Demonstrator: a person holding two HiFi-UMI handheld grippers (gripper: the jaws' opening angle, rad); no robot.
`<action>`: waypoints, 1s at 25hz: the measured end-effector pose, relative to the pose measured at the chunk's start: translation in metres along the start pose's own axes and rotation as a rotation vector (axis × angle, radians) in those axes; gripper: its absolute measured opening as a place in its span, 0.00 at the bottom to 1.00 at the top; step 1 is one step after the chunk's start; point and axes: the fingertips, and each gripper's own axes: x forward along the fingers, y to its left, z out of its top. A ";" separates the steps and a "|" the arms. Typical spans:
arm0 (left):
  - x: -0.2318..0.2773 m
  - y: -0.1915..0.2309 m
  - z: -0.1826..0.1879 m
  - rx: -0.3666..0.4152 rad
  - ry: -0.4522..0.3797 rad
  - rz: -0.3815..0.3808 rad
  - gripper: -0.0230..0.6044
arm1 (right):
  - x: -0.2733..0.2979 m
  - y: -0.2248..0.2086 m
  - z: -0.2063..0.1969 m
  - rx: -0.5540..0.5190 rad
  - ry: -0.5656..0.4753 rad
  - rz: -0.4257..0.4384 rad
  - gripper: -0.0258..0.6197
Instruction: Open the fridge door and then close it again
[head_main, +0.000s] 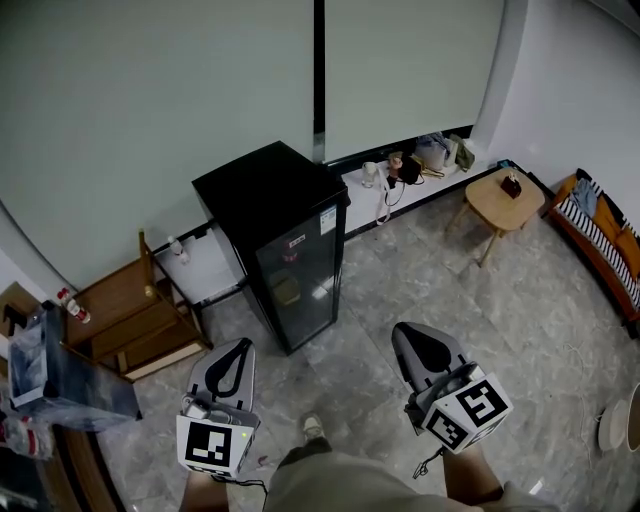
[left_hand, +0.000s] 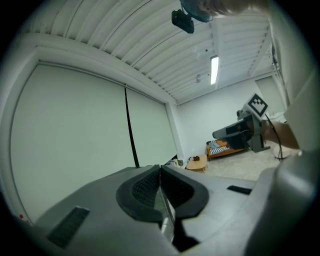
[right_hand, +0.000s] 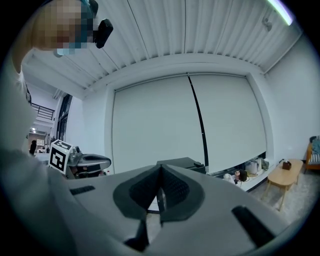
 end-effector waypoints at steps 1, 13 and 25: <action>0.007 0.009 -0.002 -0.003 0.002 -0.001 0.05 | 0.012 -0.001 0.001 -0.003 0.004 0.000 0.03; 0.055 0.104 -0.031 -0.056 0.003 0.013 0.05 | 0.129 0.004 0.003 -0.029 0.027 0.028 0.03; 0.082 0.130 -0.040 -0.125 0.005 0.032 0.05 | 0.186 -0.006 0.005 -0.025 0.050 0.110 0.03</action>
